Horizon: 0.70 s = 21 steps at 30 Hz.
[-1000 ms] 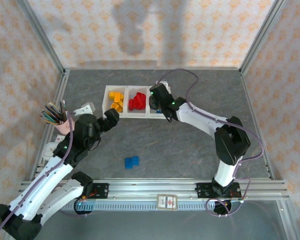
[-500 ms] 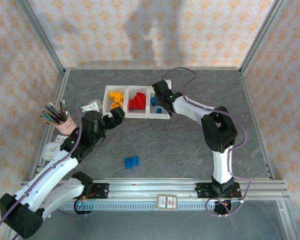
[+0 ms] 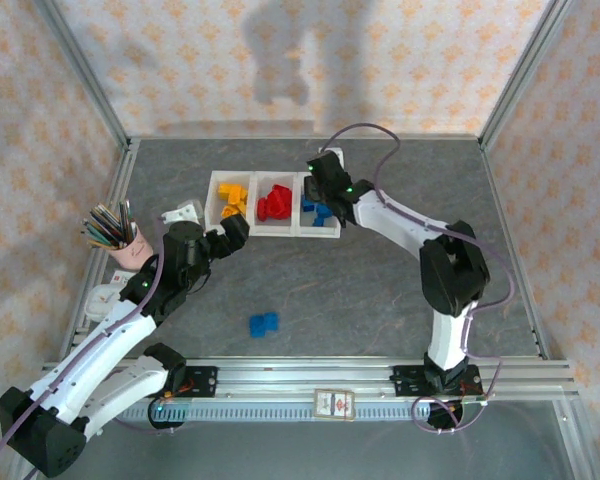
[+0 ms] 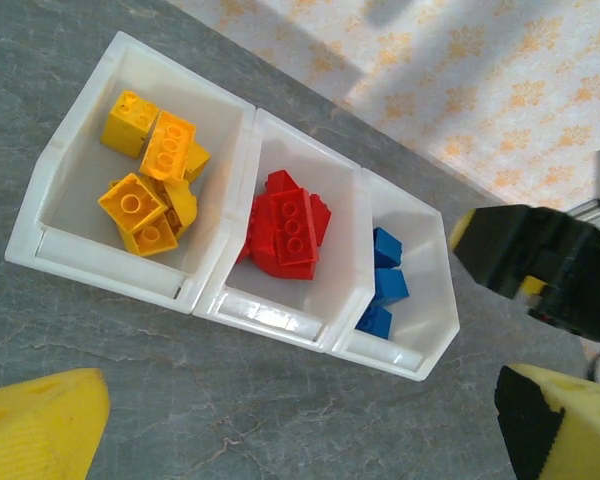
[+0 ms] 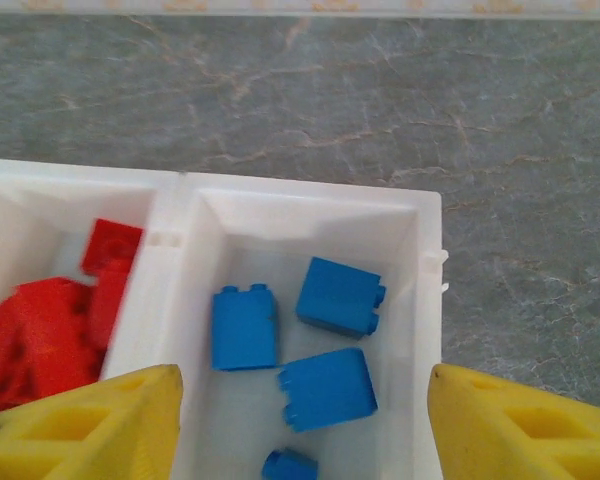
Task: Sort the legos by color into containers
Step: Place the lego in the container, then pick up the lego from the bottom-center of the table.
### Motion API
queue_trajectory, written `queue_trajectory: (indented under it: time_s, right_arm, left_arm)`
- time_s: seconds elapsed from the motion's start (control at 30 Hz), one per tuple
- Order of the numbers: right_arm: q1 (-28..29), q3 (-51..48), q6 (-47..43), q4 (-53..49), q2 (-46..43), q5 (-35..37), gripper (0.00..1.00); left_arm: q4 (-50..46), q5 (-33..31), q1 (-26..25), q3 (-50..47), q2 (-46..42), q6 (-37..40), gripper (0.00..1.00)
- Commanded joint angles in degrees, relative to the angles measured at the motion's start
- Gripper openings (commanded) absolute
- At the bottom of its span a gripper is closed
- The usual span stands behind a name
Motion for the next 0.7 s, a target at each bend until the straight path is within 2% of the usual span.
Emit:
queue_trajectory:
  time_s: [0.0,0.23,0.67]
  right_arm:
    - [4.01,-3.30,-0.80,-0.51,-5.23,-0.74,0.67]
    - [12.73,-10.57,2.61,-1.74,-10.02,-1.31,0.72]
    - [29.24,-18.92,23.59,-5.44,-9.91,-1.63,0.81]
  left_arm:
    - [-2.96,-1.28,0.51,1.86,-1.95,0.18,1.00]
    - [-8.63,-2.13,0.50,0.40,-7.65,-1.51,1.00]
    - [-18.17,-4.76,0.51,-3.23,-16.73,-5.82,0.99]
